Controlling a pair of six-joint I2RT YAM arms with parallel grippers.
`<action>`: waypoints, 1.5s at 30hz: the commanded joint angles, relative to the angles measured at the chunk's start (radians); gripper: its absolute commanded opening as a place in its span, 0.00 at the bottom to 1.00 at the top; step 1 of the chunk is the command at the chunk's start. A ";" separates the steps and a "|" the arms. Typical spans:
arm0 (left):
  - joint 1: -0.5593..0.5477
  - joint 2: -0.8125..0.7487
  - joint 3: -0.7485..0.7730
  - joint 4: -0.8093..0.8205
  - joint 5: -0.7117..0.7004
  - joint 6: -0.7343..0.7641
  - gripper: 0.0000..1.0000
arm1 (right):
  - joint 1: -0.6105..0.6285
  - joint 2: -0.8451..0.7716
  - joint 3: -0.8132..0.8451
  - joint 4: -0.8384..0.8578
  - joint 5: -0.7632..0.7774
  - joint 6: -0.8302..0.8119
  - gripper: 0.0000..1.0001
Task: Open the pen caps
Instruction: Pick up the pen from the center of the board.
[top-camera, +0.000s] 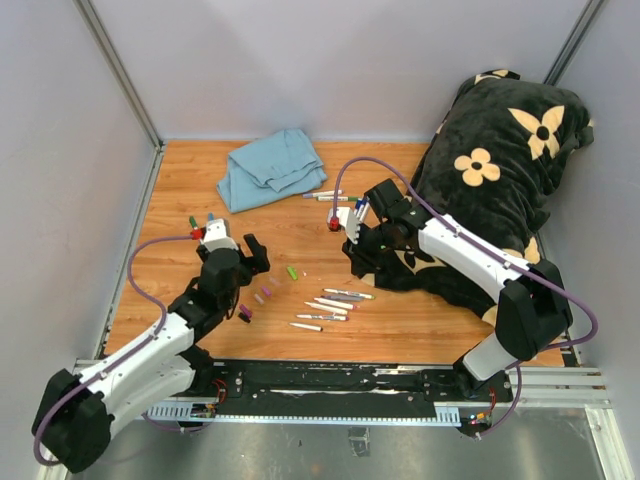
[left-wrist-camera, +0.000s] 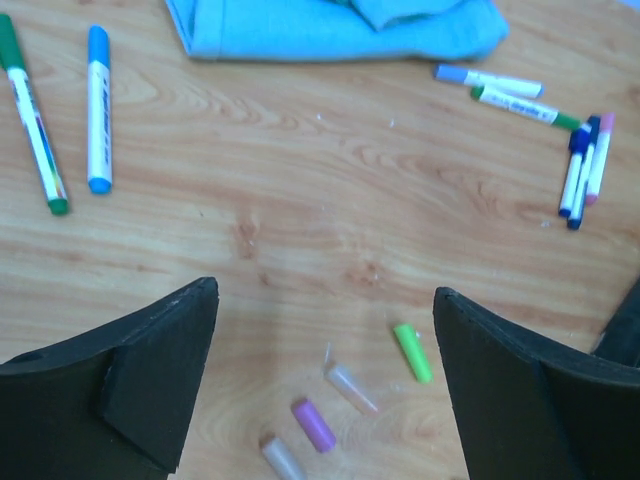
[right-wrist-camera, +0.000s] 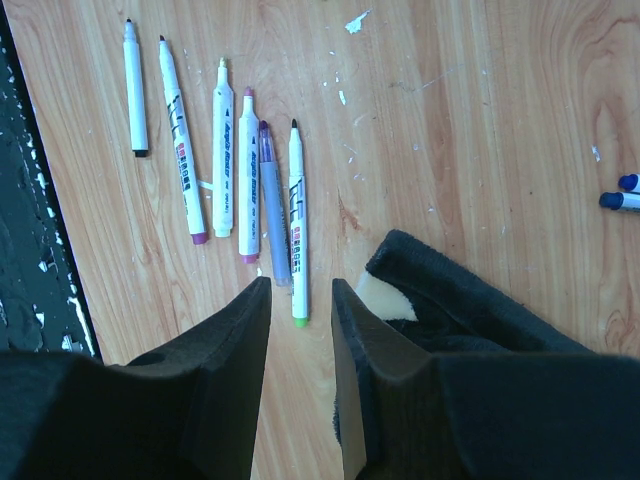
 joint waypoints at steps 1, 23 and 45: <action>0.145 -0.029 -0.006 0.098 0.190 0.085 0.93 | -0.018 -0.017 -0.004 -0.017 -0.016 0.002 0.32; 0.629 0.381 0.135 0.228 0.441 0.040 0.81 | -0.020 -0.034 -0.008 -0.015 -0.055 0.005 0.32; 0.651 0.819 0.458 -0.028 0.325 0.036 0.51 | -0.019 -0.053 -0.008 -0.014 -0.071 0.005 0.32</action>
